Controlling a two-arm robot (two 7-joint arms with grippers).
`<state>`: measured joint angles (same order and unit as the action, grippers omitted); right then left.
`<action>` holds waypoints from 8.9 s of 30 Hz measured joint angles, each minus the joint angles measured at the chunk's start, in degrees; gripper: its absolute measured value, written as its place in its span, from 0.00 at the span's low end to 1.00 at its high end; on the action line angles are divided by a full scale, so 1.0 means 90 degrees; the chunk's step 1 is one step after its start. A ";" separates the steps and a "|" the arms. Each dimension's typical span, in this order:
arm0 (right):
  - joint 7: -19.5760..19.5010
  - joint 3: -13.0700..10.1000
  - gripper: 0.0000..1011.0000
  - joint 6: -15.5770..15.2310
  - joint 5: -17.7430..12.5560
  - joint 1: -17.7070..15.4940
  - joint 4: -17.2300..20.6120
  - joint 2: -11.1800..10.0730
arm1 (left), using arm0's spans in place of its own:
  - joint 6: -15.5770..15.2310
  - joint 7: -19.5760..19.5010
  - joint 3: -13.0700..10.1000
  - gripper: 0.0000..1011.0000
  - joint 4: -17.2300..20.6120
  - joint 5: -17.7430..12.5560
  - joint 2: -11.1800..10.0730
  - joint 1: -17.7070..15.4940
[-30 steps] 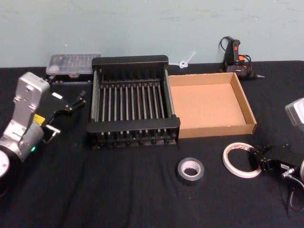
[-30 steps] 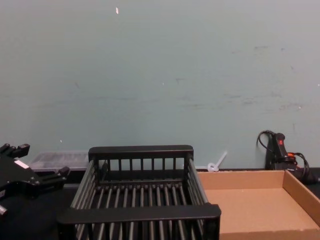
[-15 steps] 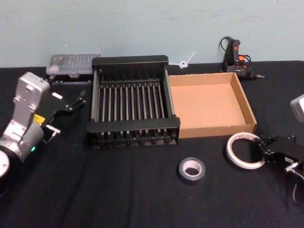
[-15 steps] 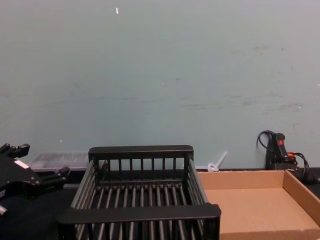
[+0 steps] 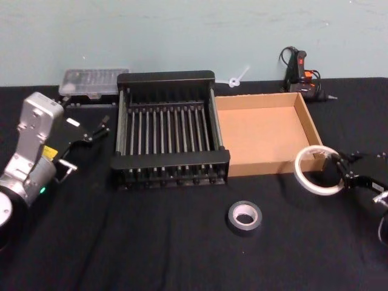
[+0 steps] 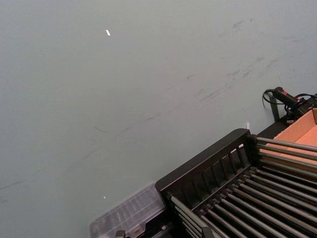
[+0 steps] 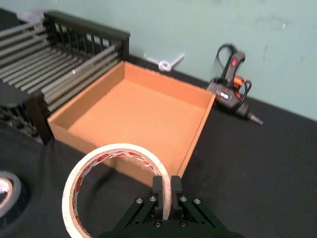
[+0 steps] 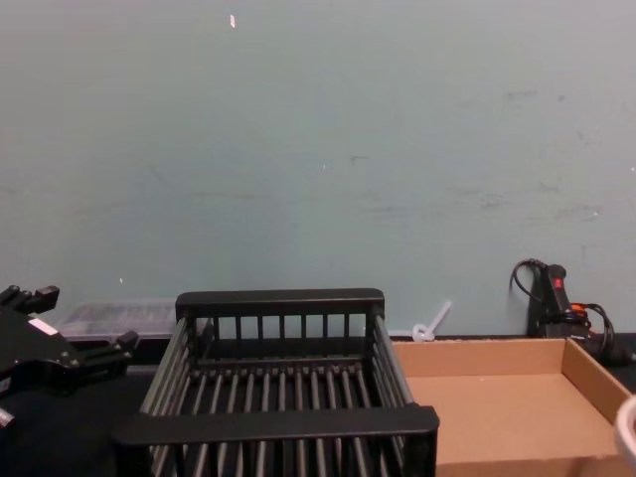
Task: Pick up the white tape and place it into the black box , Pick up the silver tape and place it into the brown box.
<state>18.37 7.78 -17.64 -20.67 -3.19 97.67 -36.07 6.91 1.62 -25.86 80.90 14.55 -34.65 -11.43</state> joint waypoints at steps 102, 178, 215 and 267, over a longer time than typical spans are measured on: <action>0.1089 0.2507 0.10 0.0924 0.1286 0.4013 -0.3256 0.2254 | 0.0000 0.0000 0.0000 0.99 0.0000 0.0000 0.0000 0.0000; 0.1067 0.1617 0.99 -0.0253 0.0449 0.2209 -0.0568 0.0514 | 0.0000 0.0000 0.0000 0.99 0.0000 0.0000 0.0000 0.0000; 0.1179 0.2110 0.99 -0.1214 -0.0426 0.1624 -0.0116 -0.0260 | 0.0000 0.0000 0.0000 0.99 0.0000 0.0000 0.0000 0.0000; 0.1341 0.2883 0.99 -0.1528 -0.0454 0.2191 -0.0823 -0.0142 | 0.0000 0.0000 0.0000 0.99 0.0000 0.0000 0.0000 0.0000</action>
<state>30.43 33.73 -31.39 -24.75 16.53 90.26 -37.35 6.91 1.62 -25.86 80.90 14.55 -34.65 -11.43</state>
